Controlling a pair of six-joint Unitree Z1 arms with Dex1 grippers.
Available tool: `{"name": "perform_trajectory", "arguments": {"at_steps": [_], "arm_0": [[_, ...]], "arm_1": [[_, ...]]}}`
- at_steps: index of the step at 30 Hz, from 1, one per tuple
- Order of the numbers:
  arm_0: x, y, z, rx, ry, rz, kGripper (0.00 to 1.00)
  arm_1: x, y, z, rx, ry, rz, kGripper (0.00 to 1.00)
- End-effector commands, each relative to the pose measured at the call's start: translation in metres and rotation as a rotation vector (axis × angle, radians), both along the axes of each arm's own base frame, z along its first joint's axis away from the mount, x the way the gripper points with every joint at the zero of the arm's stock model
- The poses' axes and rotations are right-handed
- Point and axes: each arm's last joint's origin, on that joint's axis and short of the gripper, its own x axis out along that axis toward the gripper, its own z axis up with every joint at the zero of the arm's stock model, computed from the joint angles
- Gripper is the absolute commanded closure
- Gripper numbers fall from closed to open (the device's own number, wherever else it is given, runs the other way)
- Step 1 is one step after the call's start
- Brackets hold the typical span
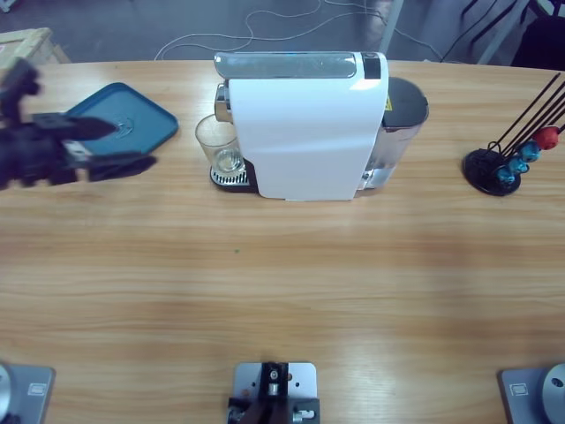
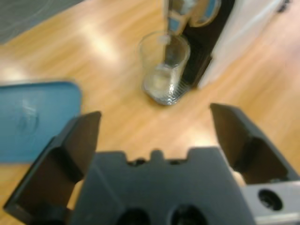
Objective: Pour coffee
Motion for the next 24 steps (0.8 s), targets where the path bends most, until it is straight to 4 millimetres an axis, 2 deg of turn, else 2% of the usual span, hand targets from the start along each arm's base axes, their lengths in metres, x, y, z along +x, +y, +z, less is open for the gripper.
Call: {"name": "perform_trajectory", "arguments": {"at_steps": [1,2,3,5,8,12,20,24], "arm_0": [[-0.030,-0.003,0.040,0.058,0.081,-0.065,0.009],[-0.033,-0.006,0.040,0.058,0.083,-0.084,0.009],[-0.036,-0.010,0.039,0.061,0.089,-0.109,0.009],[-0.038,-0.012,0.038,0.059,0.102,-0.119,0.009],[-0.037,-0.013,0.040,0.055,0.102,-0.115,0.009],[-0.033,-0.016,0.037,0.064,0.113,-0.114,0.009],[-0.037,-0.013,0.034,0.070,0.120,-0.114,0.009],[-0.035,-0.014,0.033,0.075,0.125,-0.114,0.009]], "arm_1": [[0.123,0.096,0.027,-0.097,0.126,0.047,0.442],[0.138,0.104,0.027,-0.076,0.149,0.057,0.806],[0.155,0.112,0.027,-0.062,0.161,0.051,1.000],[0.186,0.124,0.022,-0.103,0.201,0.005,1.000],[0.222,0.137,0.016,-0.127,0.230,-0.009,1.000],[0.253,0.157,-0.002,-0.116,0.317,0.031,1.000],[0.278,0.177,-0.042,-0.162,0.415,0.042,1.000],[0.283,0.183,-0.046,-0.144,0.430,0.064,1.000]]}}
